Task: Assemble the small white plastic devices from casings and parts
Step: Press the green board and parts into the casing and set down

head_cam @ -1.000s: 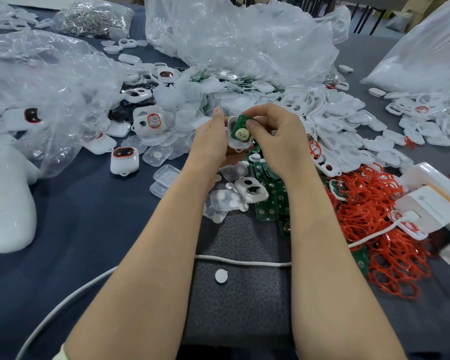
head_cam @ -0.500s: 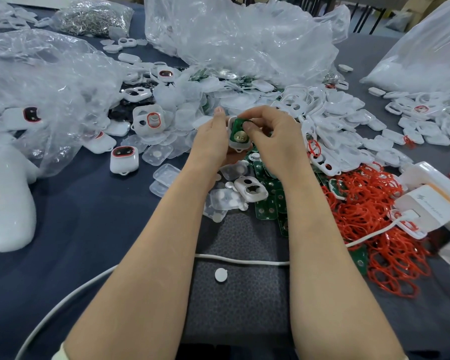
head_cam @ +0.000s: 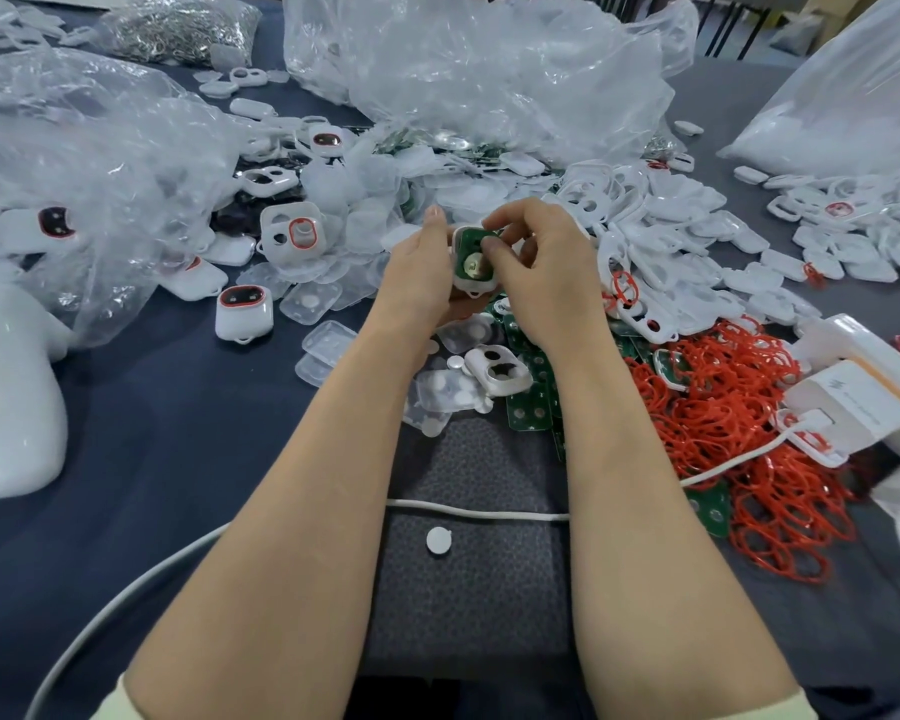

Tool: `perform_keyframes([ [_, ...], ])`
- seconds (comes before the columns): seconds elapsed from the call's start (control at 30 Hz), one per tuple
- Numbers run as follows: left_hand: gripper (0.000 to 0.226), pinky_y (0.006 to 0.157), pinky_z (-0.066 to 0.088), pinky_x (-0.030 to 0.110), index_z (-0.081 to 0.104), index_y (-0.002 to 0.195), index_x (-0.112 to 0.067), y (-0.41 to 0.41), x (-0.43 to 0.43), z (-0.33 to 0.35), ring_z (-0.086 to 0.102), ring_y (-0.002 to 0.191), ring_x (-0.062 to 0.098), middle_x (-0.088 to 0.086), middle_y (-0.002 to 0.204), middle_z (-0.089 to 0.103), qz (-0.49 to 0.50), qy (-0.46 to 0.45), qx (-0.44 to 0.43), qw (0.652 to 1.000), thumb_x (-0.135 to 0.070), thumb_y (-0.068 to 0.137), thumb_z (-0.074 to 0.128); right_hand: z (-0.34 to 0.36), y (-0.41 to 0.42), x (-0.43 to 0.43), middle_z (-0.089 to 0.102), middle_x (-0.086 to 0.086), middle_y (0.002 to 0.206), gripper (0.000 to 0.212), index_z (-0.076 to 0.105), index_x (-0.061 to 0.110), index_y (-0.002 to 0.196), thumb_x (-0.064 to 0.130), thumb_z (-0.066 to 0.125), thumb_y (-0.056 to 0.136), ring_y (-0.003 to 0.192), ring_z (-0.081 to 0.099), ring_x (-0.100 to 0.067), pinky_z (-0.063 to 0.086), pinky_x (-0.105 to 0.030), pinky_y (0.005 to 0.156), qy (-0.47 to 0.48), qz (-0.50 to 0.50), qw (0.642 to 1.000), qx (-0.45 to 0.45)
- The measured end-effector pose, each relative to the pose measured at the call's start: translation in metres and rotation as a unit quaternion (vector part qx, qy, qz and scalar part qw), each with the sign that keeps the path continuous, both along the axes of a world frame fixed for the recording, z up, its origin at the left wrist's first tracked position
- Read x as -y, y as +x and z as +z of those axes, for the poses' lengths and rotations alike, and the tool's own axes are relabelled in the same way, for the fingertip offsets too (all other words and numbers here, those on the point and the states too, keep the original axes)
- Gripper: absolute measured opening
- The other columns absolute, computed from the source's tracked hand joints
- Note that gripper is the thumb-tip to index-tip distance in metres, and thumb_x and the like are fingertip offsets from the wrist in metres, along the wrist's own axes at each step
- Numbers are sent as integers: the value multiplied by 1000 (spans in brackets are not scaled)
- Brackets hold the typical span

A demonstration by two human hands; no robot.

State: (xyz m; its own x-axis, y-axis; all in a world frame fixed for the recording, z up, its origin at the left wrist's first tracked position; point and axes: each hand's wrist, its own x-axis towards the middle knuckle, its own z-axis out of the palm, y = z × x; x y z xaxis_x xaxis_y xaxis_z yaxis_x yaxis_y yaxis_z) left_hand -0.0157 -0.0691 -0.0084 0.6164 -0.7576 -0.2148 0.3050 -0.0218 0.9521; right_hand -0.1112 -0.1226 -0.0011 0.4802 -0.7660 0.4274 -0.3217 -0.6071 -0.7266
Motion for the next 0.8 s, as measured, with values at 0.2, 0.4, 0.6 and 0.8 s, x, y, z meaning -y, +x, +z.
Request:
perform_keyframes([
  [0.2,44,63,60,31,62,89,-15,0,-1,1,68,70,19,10,87,68,2,6,3,1000,-41,104,30,-1,0,1,56,-5,94,13,66,19,98,12,61,89,68,43,2,33,-7,66,-8,-8,1000,-14],
  [0.4,34,64,60,31,62,97,-14,-1,-3,1,69,76,19,13,98,69,-12,1,10,1000,-36,103,37,-1,0,1,57,-7,95,15,65,19,102,13,60,90,72,44,-6,39,-20,73,-6,-12,1000,-11],
  [0.6,13,75,60,35,59,96,-22,-1,-7,-3,70,87,21,10,101,67,-27,-17,87,996,-18,100,47,-2,1,1,61,-10,90,16,63,14,105,17,62,89,76,50,-15,48,-35,79,13,-20,1000,12],
  [0.8,18,73,61,34,58,89,-25,-2,-8,-1,70,81,18,7,96,65,-31,-32,81,996,-13,100,48,-3,2,1,61,0,80,12,64,12,100,20,63,90,74,57,-14,48,-26,69,75,-23,996,45],
])
